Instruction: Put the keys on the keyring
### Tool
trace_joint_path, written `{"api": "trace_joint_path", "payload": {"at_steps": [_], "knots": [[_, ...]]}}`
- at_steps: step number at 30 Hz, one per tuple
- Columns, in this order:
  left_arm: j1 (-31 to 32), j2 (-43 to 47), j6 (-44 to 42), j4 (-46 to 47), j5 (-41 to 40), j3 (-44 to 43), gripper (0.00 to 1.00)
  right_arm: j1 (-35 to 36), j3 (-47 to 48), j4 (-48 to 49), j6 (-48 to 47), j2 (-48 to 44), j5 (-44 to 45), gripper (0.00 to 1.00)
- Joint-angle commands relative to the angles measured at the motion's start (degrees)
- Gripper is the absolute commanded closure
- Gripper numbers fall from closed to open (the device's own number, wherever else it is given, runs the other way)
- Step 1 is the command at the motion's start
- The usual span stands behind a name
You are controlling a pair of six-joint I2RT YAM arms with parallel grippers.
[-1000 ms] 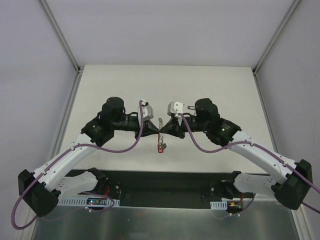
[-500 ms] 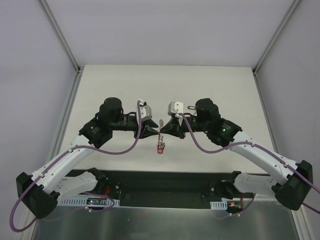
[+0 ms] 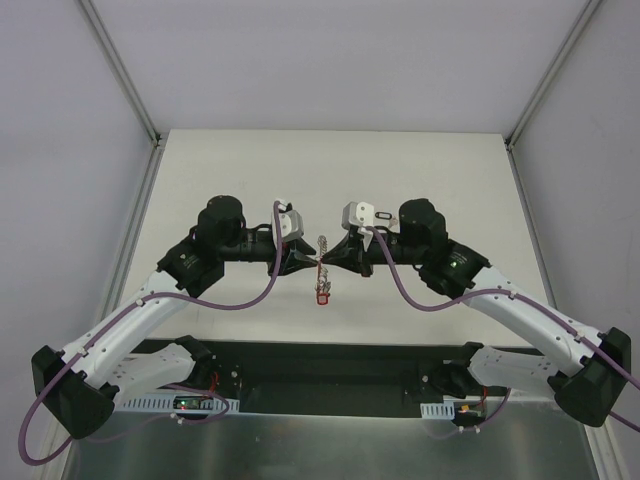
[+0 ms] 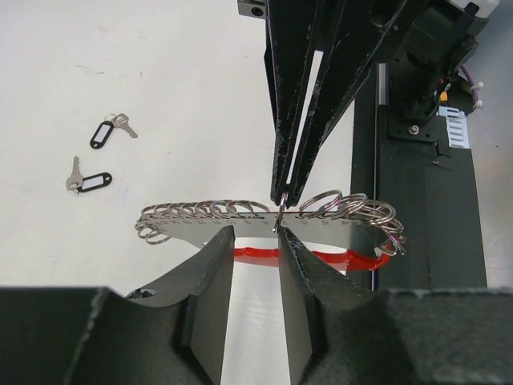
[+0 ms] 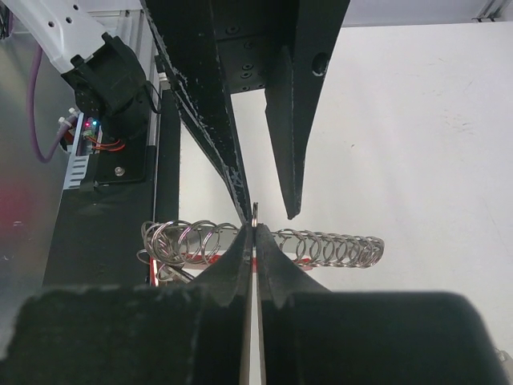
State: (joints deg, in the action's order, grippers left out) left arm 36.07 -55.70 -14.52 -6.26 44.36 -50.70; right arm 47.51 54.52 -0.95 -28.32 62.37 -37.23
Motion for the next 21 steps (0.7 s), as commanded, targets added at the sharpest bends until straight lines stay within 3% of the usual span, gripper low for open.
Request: {"api": "trace_joint_path", "payload": {"at_steps": [1, 12, 15, 21], "knots": [[0.66, 1.65, 0.37, 3.97, -0.33, 0.77, 0.74, 0.13, 0.06, 5.08, 1.24, -1.64, -0.82, 0.99], [0.75, 1.91, 3.45, 8.98, 1.26, 2.44, 0.76, 0.04, -0.38, 6.57, 2.30, -1.02, -1.00, 0.99], [0.75, 2.00, 3.71, 9.78, 1.26, 2.71, 0.83, 0.13, -0.29, 6.93, 2.56, -0.76, -1.09, 0.99], [0.93, 1.47, 4.15, 10.65, 1.17, 2.88, 0.87, 0.22, -0.38, 7.02, 2.65, 0.03, -1.17, 0.99]]}}
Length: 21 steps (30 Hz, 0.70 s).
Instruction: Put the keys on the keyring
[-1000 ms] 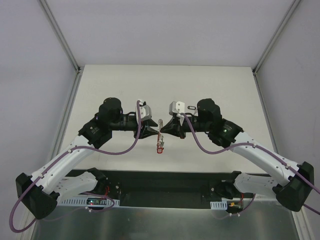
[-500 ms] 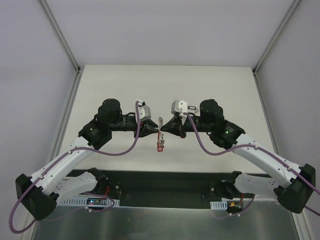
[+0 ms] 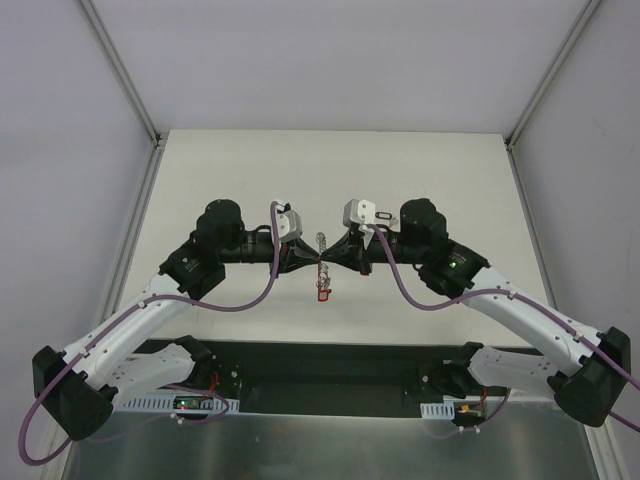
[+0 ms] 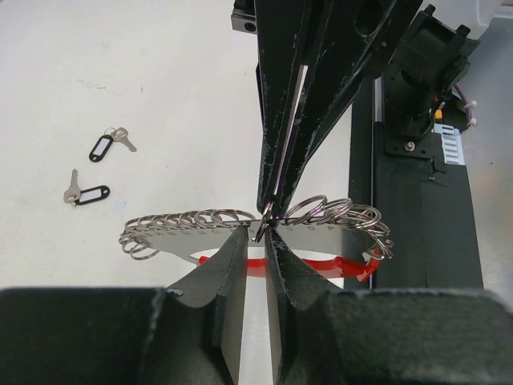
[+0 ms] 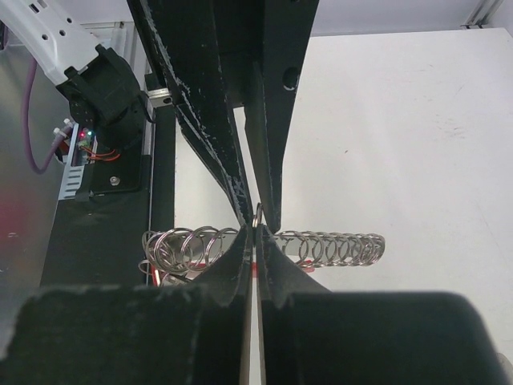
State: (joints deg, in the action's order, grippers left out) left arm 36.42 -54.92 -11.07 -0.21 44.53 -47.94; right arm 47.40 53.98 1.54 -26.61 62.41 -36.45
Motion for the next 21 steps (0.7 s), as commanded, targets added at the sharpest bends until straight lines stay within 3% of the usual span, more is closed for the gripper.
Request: {"api": "trace_joint_path", "payload": {"at_steps": [1, 8, 11, 16, 18, 19, 21], "knots": [[0.58, 0.77, 0.79, 4.69, 0.82, 0.13, 0.89, 0.33, 0.16, 4.52, 0.95, 0.16, -1.96, 0.99], [0.75, 0.95, 1.84, 7.15, 0.90, 0.92, 0.91, 0.24, 0.69, 4.35, 1.12, 2.01, -2.31, 0.99], [0.75, 1.04, 2.11, 7.94, 1.17, 1.27, 1.00, 0.24, 0.52, 4.35, 1.21, 2.36, -2.23, 0.99], [0.75, 1.56, 1.67, 7.94, 0.64, 2.33, 1.00, 0.24, 0.69, 4.35, 1.56, 2.19, -1.44, 0.99], [0.75, 2.18, 1.14, 7.85, -1.02, 2.94, 1.00, 0.15, 0.69, 4.26, 2.79, 2.19, -0.39, 0.88], [0.75, 2.44, 0.79, 7.68, -1.90, 3.20, 1.00, -0.37, 0.69, 4.26, 3.31, 2.19, -0.47, 0.71], [0.75, 2.88, -0.61, 5.67, -5.76, 3.47, 1.00, -0.99, 0.61, 4.26, 5.07, 1.84, -0.12, 0.53]]}}
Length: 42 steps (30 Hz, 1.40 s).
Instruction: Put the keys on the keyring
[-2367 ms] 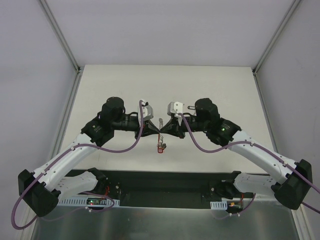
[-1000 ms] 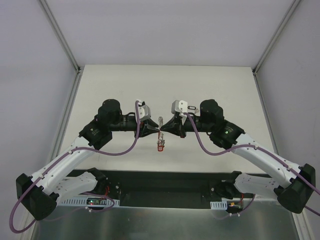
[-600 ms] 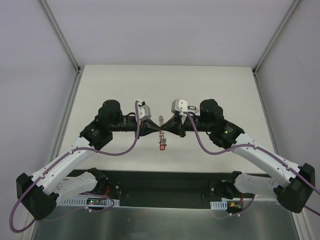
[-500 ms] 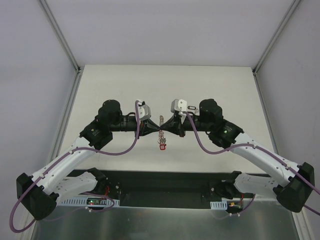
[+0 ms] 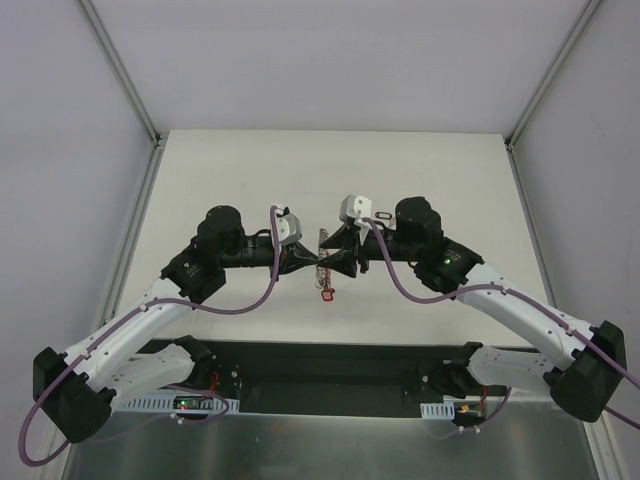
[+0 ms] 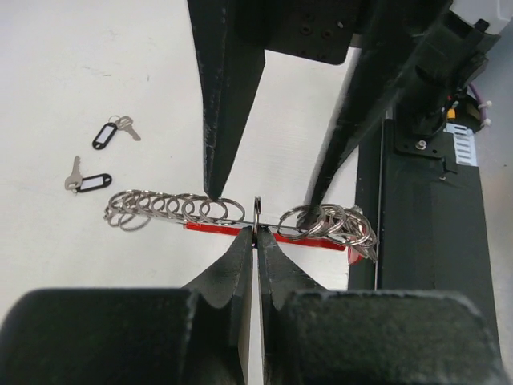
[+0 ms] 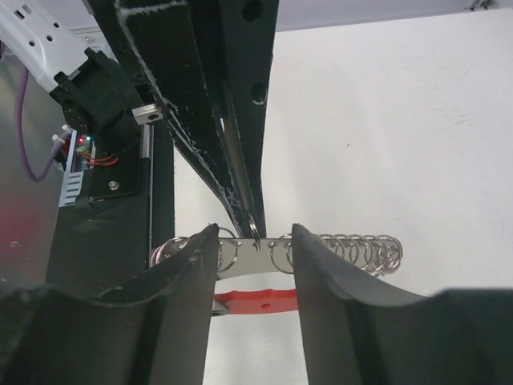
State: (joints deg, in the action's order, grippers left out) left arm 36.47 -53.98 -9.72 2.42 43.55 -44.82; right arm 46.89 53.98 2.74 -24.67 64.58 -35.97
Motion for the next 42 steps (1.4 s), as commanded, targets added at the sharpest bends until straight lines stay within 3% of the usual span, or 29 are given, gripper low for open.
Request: {"api": "trace_joint_path", "payload": {"at_steps": [1, 5, 15, 22, 26, 31, 42], "knots": [[0.62, 1.86, -2.67, 1.64, -5.66, 0.17, 1.00, -1.18, 0.52, 2.97, 3.57, -0.76, -0.07, 0.41], [-0.17, 1.24, -5.83, -5.04, -8.12, -1.67, 1.00, -4.43, -0.36, 1.39, 5.94, -2.79, 4.49, 0.27], [-3.42, 0.36, -8.65, -10.41, -9.27, -1.24, 1.00, -18.50, 1.22, -13.54, 9.55, 1.33, 28.48, 0.28], [-4.04, 0.45, -7.95, -10.41, -12.96, -0.01, 1.00, -24.56, 5.43, -14.87, 11.13, 14.68, 37.70, 0.33], [-4.04, 1.42, -8.65, -10.33, -16.03, 0.78, 1.00, -27.29, 7.63, -12.33, 12.71, 21.98, 37.55, 0.37], [-4.04, 2.38, -9.35, -10.41, -18.76, 1.14, 1.00, -29.57, 10.79, -8.90, 14.11, 29.71, 36.49, 0.52], [-4.04, 2.30, -9.80, -10.59, -19.03, 1.22, 1.00, -32.22, 13.96, -5.39, 15.88, 39.04, 30.87, 0.59]]}}
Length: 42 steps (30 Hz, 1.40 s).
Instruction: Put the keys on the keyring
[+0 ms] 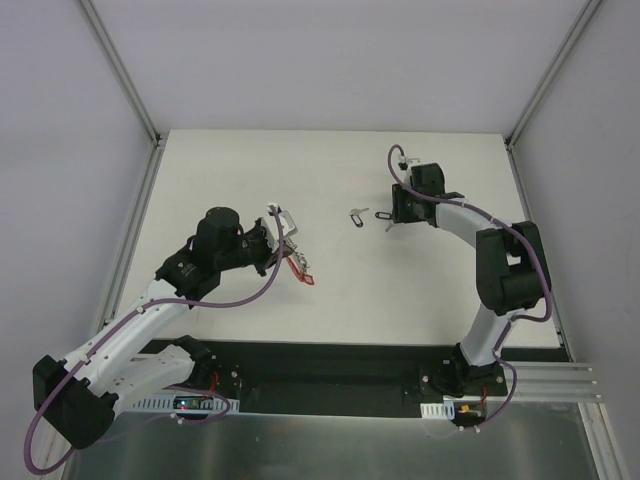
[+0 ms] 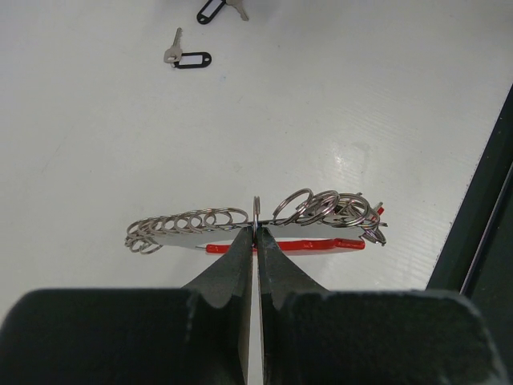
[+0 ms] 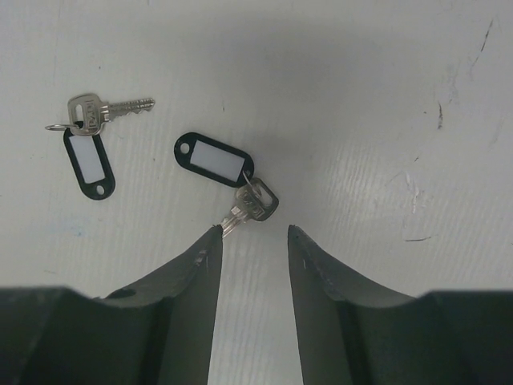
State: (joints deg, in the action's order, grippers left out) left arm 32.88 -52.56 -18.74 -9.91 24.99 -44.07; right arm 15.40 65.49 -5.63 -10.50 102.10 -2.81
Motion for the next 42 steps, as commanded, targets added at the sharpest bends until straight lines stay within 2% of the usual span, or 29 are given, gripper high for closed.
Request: {"api": "trace_joint_path", "payload": {"at_steps": [1, 4, 7, 21, 25, 42], "knots": [[-0.45, 0.79, -0.77, 1.74, -0.38, 0.57, 1.00, -0.81, 2.53, 2.99, 1.71, 1.95, -2.38, 0.60], [-0.45, 0.70, -0.77, 1.83, 0.23, 0.48, 1.00, -0.81, 3.06, 3.17, 1.71, 3.27, -2.64, 0.61], [-0.45, 0.52, -0.77, 1.74, 0.14, 0.57, 1.00, -0.98, 3.06, 4.22, 1.63, 4.33, -2.46, 0.68], [-0.45, 0.00, -0.59, 1.74, 1.29, 0.30, 1.00, -1.60, 5.08, 4.75, 1.89, 6.97, -2.82, 0.71], [-0.45, 0.00, -0.59, 1.74, 1.29, 0.30, 1.00, -1.69, 5.78, 4.31, 1.89, 7.32, -3.17, 0.76], [-0.45, 0.08, -0.51, 1.83, 1.46, 0.30, 1.00, -1.78, 6.84, 0.97, 2.15, 8.46, -4.57, 0.77]]}}
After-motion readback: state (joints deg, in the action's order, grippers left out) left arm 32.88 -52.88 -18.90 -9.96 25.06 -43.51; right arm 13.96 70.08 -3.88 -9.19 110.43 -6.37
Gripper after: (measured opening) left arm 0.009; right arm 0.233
